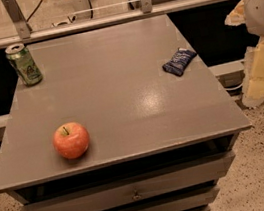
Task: Pick rxbar blueberry
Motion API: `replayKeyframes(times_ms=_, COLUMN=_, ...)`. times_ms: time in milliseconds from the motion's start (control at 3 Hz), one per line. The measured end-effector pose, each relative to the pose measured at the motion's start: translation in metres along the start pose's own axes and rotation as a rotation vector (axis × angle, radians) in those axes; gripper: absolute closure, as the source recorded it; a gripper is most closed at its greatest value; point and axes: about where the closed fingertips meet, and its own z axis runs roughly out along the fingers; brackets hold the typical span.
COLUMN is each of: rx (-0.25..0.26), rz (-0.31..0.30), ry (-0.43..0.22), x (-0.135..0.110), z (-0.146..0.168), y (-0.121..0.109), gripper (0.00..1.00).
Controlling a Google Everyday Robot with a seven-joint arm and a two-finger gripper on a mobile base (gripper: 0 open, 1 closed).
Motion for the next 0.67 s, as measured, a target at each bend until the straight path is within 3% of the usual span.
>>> replayKeyframes(times_ms=333, rx=0.011, rz=-0.005, ry=-0.008, x=-0.001, z=0.0, y=-0.002, gripper=0.0)
replayKeyframes(times_ms=667, rx=0.027, rz=-0.043, ry=-0.028, x=-0.001, z=0.021, y=-0.025, gripper=0.0)
